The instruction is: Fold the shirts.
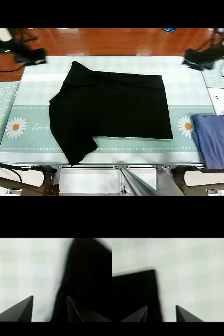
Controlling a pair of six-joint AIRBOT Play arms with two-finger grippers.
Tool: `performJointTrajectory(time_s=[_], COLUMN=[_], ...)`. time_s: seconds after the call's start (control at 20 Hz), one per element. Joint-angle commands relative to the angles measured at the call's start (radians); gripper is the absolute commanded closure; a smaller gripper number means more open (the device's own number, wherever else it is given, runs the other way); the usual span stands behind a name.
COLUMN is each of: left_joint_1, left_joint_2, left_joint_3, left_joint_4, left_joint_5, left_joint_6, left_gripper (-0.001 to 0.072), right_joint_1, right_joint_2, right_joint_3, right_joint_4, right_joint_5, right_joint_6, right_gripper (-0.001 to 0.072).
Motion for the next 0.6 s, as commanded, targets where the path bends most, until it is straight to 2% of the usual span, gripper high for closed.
performJointTrajectory(time_s=[0.0,0.1,0.25,0.35,0.55], left_joint_1=[0.213,0.299,0.407,0.476,0.594], left_joint_2=[0.049,0.141,0.295,0.375,0.441], left_joint_3=[-0.118,-0.328,-0.682,-0.884,-1.122], left_joint_4=[-0.193,-0.355,-0.448,-0.474,-0.475], left_joint_5=[-0.225,-0.195,-0.123,-0.083,-0.065], left_joint_6=[0.01,0.129,0.28,0.323,0.402], left_gripper=[0.0199,0.0199,0.02,0.02,0.02], right_joint_1=[-0.152,-0.215,-0.291,-0.335,-0.346], right_joint_2=[0.095,0.202,0.389,0.509,0.679], right_joint_3=[-0.086,-0.291,-0.66,-0.869,-1.108], right_joint_4=[-0.078,-0.03,0.087,0.206,0.338], right_joint_5=[0.172,0.117,-0.016,-0.065,-0.068], right_joint_6=[0.027,0.0,-0.073,-0.159,-0.233], right_gripper=[0.03,0.03,0.03,0.0301,0.0301])
